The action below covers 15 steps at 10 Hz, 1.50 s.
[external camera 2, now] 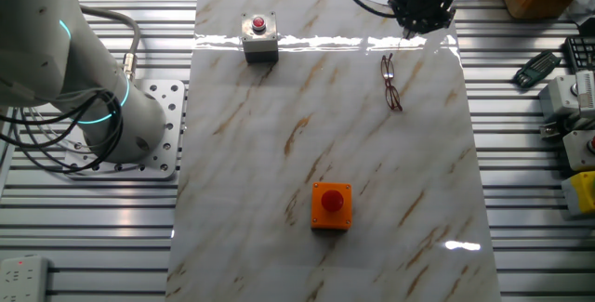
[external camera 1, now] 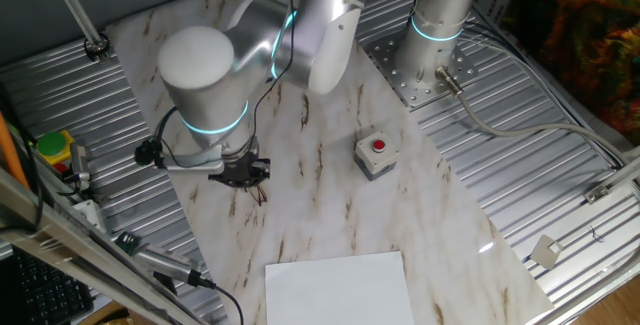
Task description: Unfold the leg of the glasses (with one hand)
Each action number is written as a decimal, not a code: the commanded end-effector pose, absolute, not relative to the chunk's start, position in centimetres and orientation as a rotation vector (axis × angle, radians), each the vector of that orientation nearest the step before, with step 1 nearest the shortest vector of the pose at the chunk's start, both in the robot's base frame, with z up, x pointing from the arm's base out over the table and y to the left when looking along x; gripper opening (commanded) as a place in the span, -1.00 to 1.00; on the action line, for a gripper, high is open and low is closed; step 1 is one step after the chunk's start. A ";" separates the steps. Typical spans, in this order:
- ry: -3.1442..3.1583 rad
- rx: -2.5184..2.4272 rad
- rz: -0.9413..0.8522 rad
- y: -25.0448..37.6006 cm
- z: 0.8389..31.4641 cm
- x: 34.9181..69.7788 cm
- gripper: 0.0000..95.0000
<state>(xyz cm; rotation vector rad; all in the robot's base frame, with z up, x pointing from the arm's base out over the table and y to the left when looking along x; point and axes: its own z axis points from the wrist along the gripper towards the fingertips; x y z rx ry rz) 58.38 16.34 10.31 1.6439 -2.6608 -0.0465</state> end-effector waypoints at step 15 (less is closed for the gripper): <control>-2.632 1.682 0.024 18.7 7.7 55.5 -1.00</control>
